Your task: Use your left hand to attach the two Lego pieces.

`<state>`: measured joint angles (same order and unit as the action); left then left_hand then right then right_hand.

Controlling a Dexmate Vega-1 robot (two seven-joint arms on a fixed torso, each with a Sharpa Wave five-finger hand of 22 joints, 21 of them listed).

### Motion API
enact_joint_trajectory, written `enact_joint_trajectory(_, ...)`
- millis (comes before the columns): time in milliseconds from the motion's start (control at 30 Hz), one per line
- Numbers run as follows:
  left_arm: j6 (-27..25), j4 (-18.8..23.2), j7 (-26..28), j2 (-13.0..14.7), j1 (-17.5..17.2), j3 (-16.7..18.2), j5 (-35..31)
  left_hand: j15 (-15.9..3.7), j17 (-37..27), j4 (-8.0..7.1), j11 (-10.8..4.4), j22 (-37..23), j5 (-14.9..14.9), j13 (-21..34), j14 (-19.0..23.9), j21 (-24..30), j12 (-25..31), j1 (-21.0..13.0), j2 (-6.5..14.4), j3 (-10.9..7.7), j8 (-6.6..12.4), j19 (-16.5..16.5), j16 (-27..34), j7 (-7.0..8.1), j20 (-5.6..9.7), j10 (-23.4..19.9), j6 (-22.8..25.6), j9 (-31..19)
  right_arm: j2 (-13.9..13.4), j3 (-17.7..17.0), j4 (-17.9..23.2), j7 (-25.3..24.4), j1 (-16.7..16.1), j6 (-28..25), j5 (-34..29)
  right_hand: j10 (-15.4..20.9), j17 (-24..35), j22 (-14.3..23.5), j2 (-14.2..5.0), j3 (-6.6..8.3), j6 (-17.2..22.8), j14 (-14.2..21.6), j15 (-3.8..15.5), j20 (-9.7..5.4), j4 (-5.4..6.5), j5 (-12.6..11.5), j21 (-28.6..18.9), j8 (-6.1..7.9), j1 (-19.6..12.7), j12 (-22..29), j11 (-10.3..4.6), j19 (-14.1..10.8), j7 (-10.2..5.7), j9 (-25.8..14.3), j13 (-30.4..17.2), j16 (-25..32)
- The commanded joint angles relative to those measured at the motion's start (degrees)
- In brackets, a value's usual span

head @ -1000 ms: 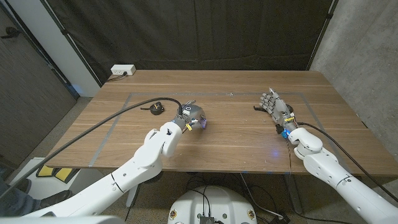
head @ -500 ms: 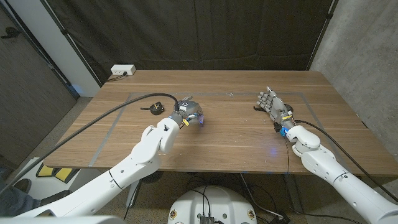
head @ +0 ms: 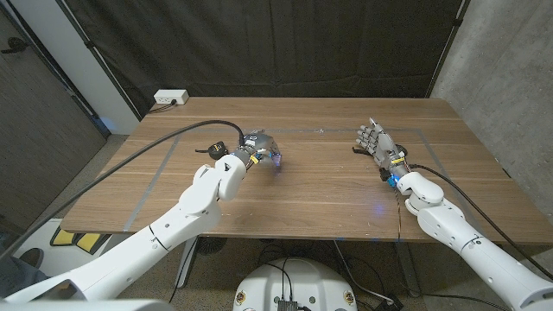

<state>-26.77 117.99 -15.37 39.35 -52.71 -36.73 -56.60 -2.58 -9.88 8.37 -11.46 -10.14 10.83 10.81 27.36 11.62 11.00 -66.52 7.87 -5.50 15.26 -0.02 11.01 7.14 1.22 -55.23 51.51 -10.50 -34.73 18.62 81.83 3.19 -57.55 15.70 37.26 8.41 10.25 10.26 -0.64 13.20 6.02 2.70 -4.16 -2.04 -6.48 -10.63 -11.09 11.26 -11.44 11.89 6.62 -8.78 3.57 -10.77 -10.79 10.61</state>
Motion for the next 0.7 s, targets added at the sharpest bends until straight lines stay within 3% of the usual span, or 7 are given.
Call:
enact_joint_trajectory(33,0.6,-1.4,-1.8,0.6,2.7,-0.4,4.3,-6.24,-0.1,-1.25,-0.44,0.0,0.3,0.3,0.8,0.0,0.1,-0.9,0.6,-1.55,-0.01,0.3,0.0,-1.76,0.35,-1.1,2.3,-0.2,-0.2,0.0,1.5,-1.1,0.1,1.7,-1.8,0.3,0.2,0.2,-0.55,-0.05,0.4,0.0,-0.43,0.51,-0.06,0.1,-0.3,0.05,-0.3,0.6,0.18,-0.1,-0.12,-0.2,-0.1,0.0)
enact_joint_trajectory(700,0.7,-3.2,-1.7,1.6,5.8,-1.2,7.9,-6.07,-0.1,-1.58,-0.31,-0.1,0.1,0.3,0.8,-0.1,0.0,-0.7,0.4,-1.87,-0.45,0.4,-0.1,-2.16,0.38,-1.3,2.5,-0.3,0.4,0.0,1.7,-1.4,-0.2,2.6,-2.0,0.3,0.2,0.2,-0.59,-0.11,0.6,0.0,-0.35,0.42,-0.13,0.1,-0.3,0.09,-0.4,0.6,0.16,-0.2,0.09,-0.2,-0.1,0.0)
